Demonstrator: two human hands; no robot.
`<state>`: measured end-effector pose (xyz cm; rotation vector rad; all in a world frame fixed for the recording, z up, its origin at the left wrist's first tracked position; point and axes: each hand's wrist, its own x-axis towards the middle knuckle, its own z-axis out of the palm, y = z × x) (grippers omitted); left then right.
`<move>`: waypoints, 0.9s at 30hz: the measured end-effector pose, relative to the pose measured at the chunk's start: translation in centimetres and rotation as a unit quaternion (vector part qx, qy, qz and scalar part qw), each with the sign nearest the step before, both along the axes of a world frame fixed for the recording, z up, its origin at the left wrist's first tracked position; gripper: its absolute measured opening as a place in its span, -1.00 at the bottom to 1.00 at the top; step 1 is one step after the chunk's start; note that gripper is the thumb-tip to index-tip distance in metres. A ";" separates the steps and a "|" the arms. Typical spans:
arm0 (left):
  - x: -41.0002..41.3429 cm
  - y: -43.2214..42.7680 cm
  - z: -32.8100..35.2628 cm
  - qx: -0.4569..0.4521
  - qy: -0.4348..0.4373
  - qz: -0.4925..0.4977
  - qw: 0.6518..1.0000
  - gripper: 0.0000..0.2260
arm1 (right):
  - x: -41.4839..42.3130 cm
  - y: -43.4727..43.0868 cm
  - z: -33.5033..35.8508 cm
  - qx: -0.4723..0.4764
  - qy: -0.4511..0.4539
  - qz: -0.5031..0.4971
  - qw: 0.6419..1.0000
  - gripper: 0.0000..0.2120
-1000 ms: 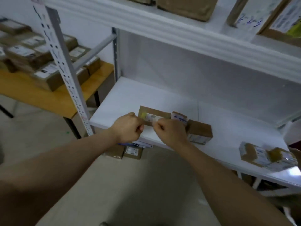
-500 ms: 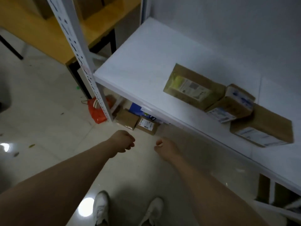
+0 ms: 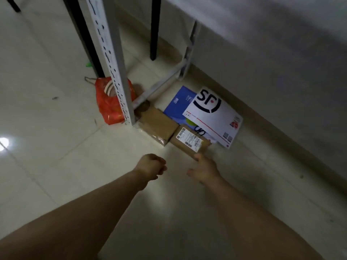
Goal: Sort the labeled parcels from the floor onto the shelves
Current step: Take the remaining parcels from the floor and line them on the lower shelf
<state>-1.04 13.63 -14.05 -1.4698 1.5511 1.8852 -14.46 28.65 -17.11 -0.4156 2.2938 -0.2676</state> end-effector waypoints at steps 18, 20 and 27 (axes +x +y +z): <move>-2.8 -5.0 -14.9 -0.044 0.044 -0.023 0.998 -0.85 | -7.3 -3.7 -17.7 0.107 0.099 0.137 0.980 0.36; -2.4 -4.0 -14.0 -0.040 0.018 -0.046 0.998 -0.78 | -3.7 -2.3 -17.7 0.093 0.041 0.104 0.989 0.37; -2.5 -2.6 -9.4 0.061 0.047 -0.083 0.994 -0.30 | -1.3 -3.0 -11.2 -0.101 -0.022 0.064 0.993 0.42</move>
